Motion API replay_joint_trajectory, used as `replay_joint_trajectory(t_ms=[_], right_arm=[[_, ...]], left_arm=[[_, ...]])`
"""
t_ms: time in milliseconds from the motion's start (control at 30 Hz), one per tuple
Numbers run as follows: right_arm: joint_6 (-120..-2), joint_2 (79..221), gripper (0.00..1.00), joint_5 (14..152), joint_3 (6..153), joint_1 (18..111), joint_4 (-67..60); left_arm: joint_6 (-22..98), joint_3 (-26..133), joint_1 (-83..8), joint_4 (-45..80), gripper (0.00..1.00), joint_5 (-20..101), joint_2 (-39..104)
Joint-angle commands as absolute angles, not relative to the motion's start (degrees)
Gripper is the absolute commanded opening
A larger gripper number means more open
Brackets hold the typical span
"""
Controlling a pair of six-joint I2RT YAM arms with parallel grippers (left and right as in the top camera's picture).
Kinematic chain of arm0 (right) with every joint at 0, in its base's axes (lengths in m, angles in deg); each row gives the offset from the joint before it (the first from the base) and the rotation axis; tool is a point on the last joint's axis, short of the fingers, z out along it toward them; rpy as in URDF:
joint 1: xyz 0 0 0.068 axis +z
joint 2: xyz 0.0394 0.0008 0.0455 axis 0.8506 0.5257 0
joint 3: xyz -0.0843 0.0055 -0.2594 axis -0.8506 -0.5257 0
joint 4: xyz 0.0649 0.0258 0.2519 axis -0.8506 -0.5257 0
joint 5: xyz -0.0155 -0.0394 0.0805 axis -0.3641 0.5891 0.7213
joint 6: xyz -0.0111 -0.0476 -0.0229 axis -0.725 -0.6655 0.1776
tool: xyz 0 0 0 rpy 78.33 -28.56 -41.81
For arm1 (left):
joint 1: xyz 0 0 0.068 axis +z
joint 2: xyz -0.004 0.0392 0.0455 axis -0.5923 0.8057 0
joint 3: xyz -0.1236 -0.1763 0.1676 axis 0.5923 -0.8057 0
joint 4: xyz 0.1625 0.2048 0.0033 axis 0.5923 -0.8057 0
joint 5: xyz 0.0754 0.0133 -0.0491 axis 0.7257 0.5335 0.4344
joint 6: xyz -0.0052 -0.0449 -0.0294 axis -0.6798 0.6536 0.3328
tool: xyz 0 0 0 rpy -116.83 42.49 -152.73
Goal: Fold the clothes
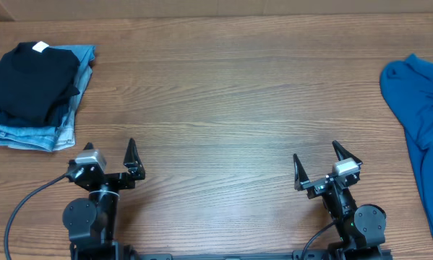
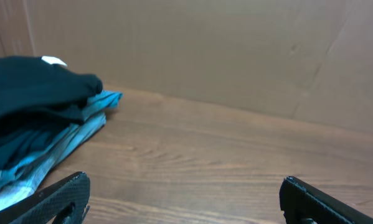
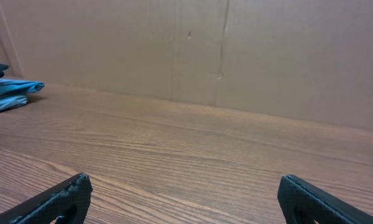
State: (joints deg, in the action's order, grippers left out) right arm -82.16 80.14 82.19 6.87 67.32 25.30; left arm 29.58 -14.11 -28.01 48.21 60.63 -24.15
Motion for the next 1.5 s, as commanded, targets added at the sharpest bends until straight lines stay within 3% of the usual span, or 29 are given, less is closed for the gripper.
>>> replay_joint_trajectory(t_ms=[0, 300, 733, 1467], right_arm=[[-81.6, 79.5, 1.0, 81.6, 6.3, 67.1, 25.5], [-81.6, 79.5, 1.0, 81.6, 6.3, 67.1, 25.5], [-81.6, 79.5, 1.0, 81.6, 6.3, 67.1, 25.5], [-81.6, 79.5, 1.0, 81.6, 6.3, 67.1, 25.5]], left_arm=[[27.1, -17.9, -28.6, 50.3, 1.0, 62.8, -26.5], [26.2, -23.9, -29.0, 51.7, 1.0, 65.0, -30.6], [9.0, -26.1, -31.2, 46.9, 1.0, 66.7, -39.2], [18.5, -26.1, -31.2, 47.2, 1.0, 71.3, -39.1]])
